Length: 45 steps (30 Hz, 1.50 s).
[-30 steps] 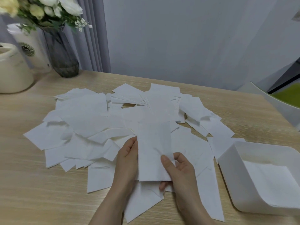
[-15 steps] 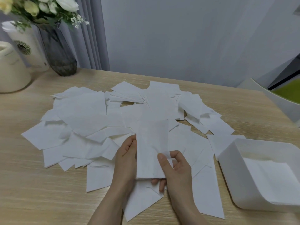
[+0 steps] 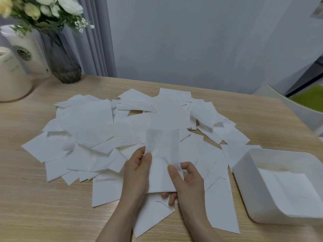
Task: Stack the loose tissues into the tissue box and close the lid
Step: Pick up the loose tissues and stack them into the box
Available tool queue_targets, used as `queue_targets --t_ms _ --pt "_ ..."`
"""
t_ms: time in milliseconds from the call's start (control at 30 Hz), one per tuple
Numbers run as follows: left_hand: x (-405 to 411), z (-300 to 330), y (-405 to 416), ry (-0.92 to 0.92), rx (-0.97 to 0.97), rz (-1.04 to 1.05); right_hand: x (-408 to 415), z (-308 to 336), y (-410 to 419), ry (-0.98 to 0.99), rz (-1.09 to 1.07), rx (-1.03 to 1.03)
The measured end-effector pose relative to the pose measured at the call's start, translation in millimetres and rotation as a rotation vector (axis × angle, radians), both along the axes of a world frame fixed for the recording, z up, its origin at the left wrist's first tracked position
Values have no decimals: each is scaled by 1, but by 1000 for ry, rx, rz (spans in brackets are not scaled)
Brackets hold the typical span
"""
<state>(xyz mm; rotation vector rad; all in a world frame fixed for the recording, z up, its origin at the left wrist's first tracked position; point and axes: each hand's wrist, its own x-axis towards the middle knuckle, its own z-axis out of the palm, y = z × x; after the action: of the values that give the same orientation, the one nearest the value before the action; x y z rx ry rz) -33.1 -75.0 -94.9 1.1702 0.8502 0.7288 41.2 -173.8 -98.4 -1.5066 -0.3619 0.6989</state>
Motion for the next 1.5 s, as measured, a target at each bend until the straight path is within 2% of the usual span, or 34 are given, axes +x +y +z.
queue_targets --t_ms 100,300,433,667,933,1167,1500 --pt "-1 0 0 2 8 36 4 4 -4 5 -19 18" --pt "-9 2 9 -8 -22 104 33 4 -20 -47 -224 -6" --pt "-11 -3 11 0 -55 101 48 5 -25 28 -173 -41" --pt "-9 -5 11 -29 -58 105 51 10 -26 149 -171 39" --pt "-9 -6 10 -13 -36 101 40 7 -28 -80 -129 -99" --pt "-9 -5 10 -7 -33 104 32 5 -25 -142 -166 -83" --pt "-10 -2 9 -30 -52 106 49 7 -17 -448 -262 -357"
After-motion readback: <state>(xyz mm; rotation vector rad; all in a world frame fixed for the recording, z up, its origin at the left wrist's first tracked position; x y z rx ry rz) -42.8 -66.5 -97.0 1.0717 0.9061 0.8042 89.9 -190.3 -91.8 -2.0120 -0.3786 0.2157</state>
